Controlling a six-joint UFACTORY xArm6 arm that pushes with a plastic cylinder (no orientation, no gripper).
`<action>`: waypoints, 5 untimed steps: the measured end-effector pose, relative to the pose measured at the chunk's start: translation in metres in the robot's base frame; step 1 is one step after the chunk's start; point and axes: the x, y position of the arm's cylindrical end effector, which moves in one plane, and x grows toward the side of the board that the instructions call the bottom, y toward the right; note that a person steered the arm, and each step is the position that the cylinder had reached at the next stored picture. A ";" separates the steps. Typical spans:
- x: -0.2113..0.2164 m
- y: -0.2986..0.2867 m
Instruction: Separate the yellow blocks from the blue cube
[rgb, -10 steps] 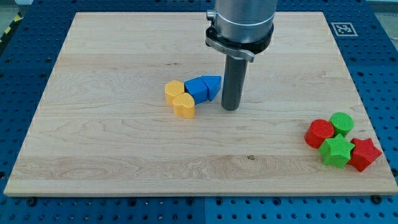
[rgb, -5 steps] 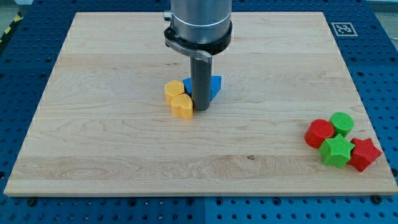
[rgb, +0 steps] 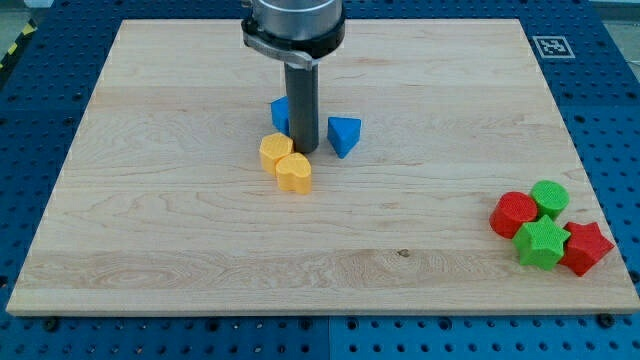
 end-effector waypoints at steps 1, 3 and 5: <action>0.011 0.000; 0.033 -0.028; 0.040 -0.012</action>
